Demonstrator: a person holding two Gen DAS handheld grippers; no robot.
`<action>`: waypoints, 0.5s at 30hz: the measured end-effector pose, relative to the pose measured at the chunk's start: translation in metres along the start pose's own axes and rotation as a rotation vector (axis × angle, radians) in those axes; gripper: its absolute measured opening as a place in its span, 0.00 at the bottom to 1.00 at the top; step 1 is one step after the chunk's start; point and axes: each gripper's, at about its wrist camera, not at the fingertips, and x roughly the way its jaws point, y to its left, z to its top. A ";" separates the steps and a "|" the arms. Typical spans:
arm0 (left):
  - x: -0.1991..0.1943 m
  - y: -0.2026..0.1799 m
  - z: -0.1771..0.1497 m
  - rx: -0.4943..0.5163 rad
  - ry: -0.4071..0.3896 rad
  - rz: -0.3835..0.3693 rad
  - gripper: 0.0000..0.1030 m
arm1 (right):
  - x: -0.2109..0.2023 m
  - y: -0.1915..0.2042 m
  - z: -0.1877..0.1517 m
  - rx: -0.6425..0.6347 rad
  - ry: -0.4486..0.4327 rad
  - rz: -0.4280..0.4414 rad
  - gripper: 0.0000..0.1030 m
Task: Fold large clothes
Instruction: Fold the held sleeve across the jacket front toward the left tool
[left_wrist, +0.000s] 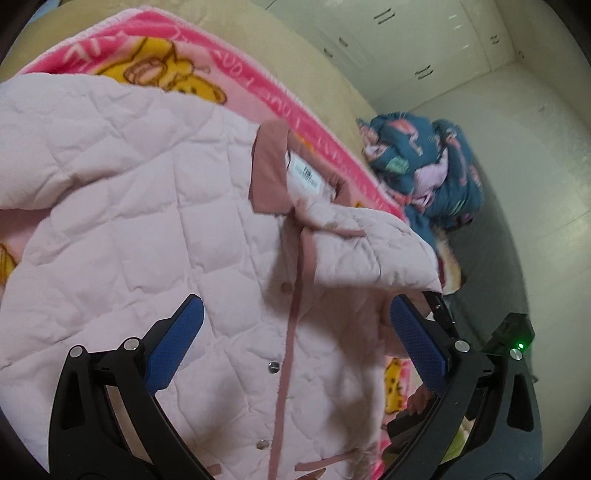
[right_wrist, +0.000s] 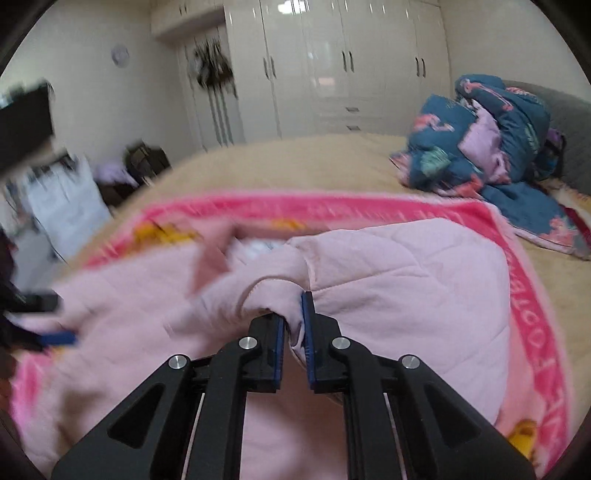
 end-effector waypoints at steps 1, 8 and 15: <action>-0.004 0.000 0.000 -0.001 -0.009 -0.010 0.92 | 0.003 0.009 0.006 -0.012 -0.003 0.021 0.08; 0.009 0.011 -0.008 -0.031 0.039 -0.018 0.92 | 0.040 0.058 -0.039 -0.135 0.124 -0.032 0.09; 0.049 0.016 -0.021 -0.080 0.101 -0.043 0.92 | 0.051 0.047 -0.076 -0.123 0.280 -0.075 0.16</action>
